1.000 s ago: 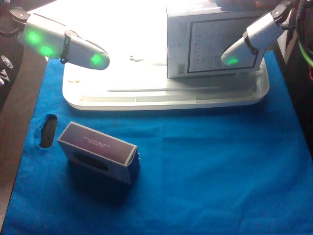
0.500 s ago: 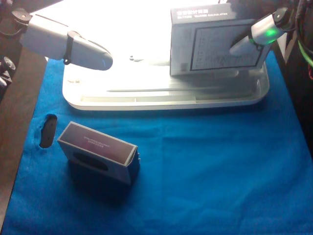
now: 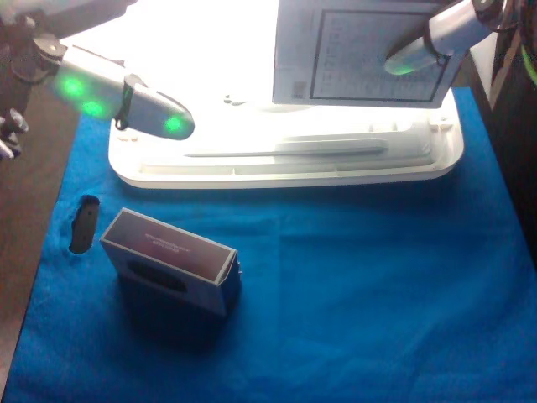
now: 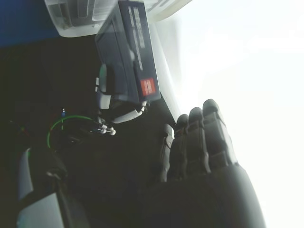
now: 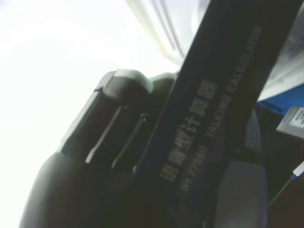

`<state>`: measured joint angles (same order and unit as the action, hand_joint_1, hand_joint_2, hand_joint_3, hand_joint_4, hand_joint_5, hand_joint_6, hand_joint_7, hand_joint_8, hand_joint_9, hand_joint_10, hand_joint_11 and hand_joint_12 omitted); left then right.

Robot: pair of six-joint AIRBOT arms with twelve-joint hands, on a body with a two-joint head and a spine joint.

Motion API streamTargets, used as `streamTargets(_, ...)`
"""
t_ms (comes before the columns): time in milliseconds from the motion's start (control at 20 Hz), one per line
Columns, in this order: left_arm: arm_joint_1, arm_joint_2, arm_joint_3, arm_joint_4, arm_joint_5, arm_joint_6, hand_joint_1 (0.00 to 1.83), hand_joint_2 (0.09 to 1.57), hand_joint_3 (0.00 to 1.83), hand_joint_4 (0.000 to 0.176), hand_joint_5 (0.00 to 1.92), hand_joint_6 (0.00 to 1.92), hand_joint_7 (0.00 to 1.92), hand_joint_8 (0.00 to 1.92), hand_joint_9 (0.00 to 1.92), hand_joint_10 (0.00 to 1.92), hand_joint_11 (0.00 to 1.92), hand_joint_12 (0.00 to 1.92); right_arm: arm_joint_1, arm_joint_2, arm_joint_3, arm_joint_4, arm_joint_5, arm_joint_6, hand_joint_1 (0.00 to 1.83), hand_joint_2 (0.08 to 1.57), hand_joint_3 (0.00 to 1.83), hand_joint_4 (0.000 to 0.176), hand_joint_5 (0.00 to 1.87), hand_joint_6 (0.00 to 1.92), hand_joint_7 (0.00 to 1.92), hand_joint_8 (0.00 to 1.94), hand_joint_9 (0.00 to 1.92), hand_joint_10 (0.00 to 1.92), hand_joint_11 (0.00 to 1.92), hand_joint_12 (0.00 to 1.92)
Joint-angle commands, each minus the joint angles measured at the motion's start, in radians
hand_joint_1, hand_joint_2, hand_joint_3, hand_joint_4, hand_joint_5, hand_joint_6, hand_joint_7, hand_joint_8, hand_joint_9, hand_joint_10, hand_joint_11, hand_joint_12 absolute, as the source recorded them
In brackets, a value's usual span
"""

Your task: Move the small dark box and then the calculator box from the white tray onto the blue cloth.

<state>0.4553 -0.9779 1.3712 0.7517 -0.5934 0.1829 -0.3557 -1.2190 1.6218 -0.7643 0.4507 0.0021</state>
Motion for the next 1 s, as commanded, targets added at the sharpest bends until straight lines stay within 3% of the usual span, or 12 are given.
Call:
streamTargets(0,-0.008,-0.003,0.004,-0.066,-0.080,0.004,0.67,0.76,0.00,0.084,0.00,0.00,0.00,0.00,0.03,0.01,0.05,0.03,0.021,0.011,-0.014,0.028,0.096,0.004,1.14,1.14,0.00,0.000,0.94,1.03,1.33,0.71,1.26,1.45,1.15,1.83)
streamTargets(50,-0.003,-0.004,0.007,-0.072,-0.080,0.005,0.65,0.75,0.00,0.081,0.00,0.00,0.00,0.00,0.04,0.01,0.05,0.03,0.024,0.024,-0.031,0.022,0.105,0.004,1.15,1.13,0.00,0.000,0.96,1.00,1.34,0.73,1.25,1.45,1.13,1.83)
streamTargets(150,0.014,-0.005,0.010,-0.093,-0.081,0.019,0.65,0.77,0.00,0.077,0.00,0.00,0.00,0.00,0.01,0.00,0.00,0.00,0.024,0.047,-0.062,0.010,0.127,0.004,1.12,1.18,0.00,0.000,0.85,1.17,1.24,0.86,1.22,1.54,1.19,1.87)
streamTargets(200,0.024,-0.008,0.013,-0.105,-0.082,0.028,0.64,0.77,0.00,0.080,0.00,0.00,0.00,0.00,0.01,0.00,0.00,0.00,0.024,0.059,-0.079,-0.005,0.128,0.004,1.14,1.15,0.00,0.000,0.40,0.41,1.19,0.91,1.21,1.53,1.18,1.87)
streamTargets(250,0.031,-0.014,0.021,-0.115,-0.083,0.035,0.64,0.77,0.00,0.090,0.00,0.00,0.00,0.00,0.00,0.00,0.00,0.00,0.024,0.071,-0.095,-0.014,0.130,0.004,1.16,1.15,0.00,0.000,0.55,0.15,1.18,0.93,1.22,1.51,1.17,1.84)
streamTargets(300,0.033,-0.022,0.030,-0.122,-0.083,0.038,0.64,0.76,0.00,0.094,0.00,0.00,0.00,0.00,0.00,0.00,0.00,0.00,0.024,0.081,-0.112,-0.021,0.136,0.004,1.14,1.15,0.01,0.000,0.83,0.90,1.24,0.87,1.26,1.42,1.21,1.77)
streamTargets(350,0.038,-0.032,0.041,-0.140,-0.085,0.046,0.63,0.75,0.00,0.098,0.00,0.00,0.00,0.00,0.00,0.00,0.00,0.00,0.024,0.102,-0.134,-0.027,0.146,0.004,1.14,1.16,0.00,0.000,0.88,1.06,1.24,0.89,1.26,1.45,1.22,1.77)
streamTargets(400,0.050,-0.036,0.049,-0.171,-0.092,0.059,0.63,0.76,0.00,0.095,0.00,0.00,0.00,0.00,0.00,0.00,0.00,0.00,0.024,0.113,-0.153,-0.032,0.165,0.004,1.14,1.15,0.00,0.000,0.91,1.06,1.23,0.93,1.23,1.47,1.21,1.78)
streamTargets(550,0.102,-0.038,0.061,-0.295,-0.125,0.122,0.64,0.76,0.00,0.117,0.00,0.00,0.00,0.00,0.00,0.00,0.00,0.00,0.024,0.137,-0.202,-0.064,0.179,0.004,1.16,1.12,0.00,0.000,0.97,0.99,1.20,1.02,1.15,1.56,1.11,1.85)
streamTargets(650,0.124,-0.045,0.076,-0.355,-0.144,0.136,0.63,0.77,0.00,0.124,0.00,0.00,0.00,0.00,0.00,0.00,0.00,0.00,0.024,0.163,-0.239,-0.082,0.189,0.004,1.16,1.12,0.00,0.000,0.98,0.96,1.28,0.91,1.24,1.48,1.11,1.85)
streamTargets(800,0.128,-0.045,0.079,-0.365,-0.143,0.138,0.60,0.75,0.00,0.153,0.00,0.00,0.01,0.00,0.00,0.00,0.00,0.00,0.024,0.200,-0.285,-0.115,0.192,0.004,1.14,1.14,0.00,0.000,0.93,1.04,1.27,0.90,1.22,1.45,1.09,1.86)
streamTargets(950,0.132,-0.045,0.081,-0.372,-0.142,0.138,0.57,0.75,0.00,0.144,0.00,0.00,0.01,0.00,0.00,0.00,0.00,0.00,0.024,0.239,-0.343,-0.166,0.193,0.004,1.16,1.13,0.00,0.000,0.96,1.00,1.33,0.94,1.30,1.48,1.19,1.87)
